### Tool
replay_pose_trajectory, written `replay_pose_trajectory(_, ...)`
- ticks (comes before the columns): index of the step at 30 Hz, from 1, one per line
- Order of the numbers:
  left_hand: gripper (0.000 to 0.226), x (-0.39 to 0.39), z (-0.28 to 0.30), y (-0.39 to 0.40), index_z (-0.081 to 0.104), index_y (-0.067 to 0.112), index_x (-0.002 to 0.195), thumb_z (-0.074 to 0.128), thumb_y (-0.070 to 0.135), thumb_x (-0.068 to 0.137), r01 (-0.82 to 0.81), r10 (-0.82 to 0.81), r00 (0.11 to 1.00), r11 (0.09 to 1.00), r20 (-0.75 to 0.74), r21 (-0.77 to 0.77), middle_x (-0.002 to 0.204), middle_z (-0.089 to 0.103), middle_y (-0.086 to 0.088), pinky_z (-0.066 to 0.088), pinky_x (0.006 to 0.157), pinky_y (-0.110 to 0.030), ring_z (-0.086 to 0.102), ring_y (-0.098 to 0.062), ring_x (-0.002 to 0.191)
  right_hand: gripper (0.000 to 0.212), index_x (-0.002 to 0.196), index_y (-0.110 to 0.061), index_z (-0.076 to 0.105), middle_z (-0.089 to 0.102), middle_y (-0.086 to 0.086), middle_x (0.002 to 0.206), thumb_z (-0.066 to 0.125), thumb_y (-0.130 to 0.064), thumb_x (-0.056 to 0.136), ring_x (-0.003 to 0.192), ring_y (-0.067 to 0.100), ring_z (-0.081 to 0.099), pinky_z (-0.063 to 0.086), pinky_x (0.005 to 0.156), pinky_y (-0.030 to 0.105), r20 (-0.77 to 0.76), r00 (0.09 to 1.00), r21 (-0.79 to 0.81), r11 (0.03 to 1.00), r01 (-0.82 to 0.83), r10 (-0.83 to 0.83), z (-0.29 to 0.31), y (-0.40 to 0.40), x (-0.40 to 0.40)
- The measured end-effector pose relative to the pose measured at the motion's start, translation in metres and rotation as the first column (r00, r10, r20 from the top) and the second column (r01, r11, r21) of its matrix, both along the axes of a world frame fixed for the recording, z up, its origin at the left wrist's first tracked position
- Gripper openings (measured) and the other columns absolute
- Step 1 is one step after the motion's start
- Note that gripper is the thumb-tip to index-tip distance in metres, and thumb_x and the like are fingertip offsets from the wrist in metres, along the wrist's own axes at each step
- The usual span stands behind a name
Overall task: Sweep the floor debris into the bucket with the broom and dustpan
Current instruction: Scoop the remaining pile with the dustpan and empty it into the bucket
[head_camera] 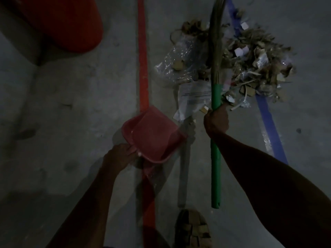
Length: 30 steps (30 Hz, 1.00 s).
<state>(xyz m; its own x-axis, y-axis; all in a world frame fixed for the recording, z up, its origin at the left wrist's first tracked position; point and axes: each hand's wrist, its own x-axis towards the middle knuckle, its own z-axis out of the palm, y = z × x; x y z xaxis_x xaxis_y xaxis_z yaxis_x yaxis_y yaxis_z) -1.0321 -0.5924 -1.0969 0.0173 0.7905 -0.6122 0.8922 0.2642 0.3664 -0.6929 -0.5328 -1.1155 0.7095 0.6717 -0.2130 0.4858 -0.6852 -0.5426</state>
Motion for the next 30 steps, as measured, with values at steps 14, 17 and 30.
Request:
replay_pose_trajectory(14,0.056,0.045,-0.022,0.093,0.068,0.011,0.12,0.076,0.05,0.08,0.195,-0.217,0.972,0.958,0.087,0.208,0.119,0.068,-0.014,0.039,0.07,-0.026,0.065,-0.028,0.106,0.044,0.132,-0.007,0.047,0.057,0.018,0.129,0.061,-0.026,0.095,0.118,0.039,0.057,0.047,0.091,0.045,0.117,0.99,0.034,0.996,0.079,-0.082,0.016,-0.016,0.108)
replay_pose_trajectory(17,0.062,0.049,-0.025,0.11,0.066,0.019,0.127,0.076,0.056,0.078,0.253,-0.275,0.959,0.939,0.068,0.231,0.125,0.066,-0.01,0.048,0.083,-0.031,0.063,-0.027,0.11,0.04,0.13,-0.004,0.049,0.057,0.021,0.129,0.058,-0.022,0.094,0.118,0.041,0.056,0.047,0.092,0.045,0.122,0.991,-0.01,0.998,0.063,-0.061,0.011,-0.036,0.132)
replay_pose_trajectory(30,0.062,0.086,-0.042,0.16,0.068,0.014,0.12,0.074,0.059,0.078,0.351,-0.373,0.927,0.901,0.041,0.255,0.119,0.068,-0.007,0.042,0.076,-0.029,0.064,-0.023,0.101,0.034,0.123,-0.013,0.049,0.056,0.017,0.113,0.063,-0.025,0.094,0.096,0.033,0.054,0.048,0.08,0.04,0.13,0.963,-0.288,0.938,-0.19,0.235,-0.029,-0.057,0.19)
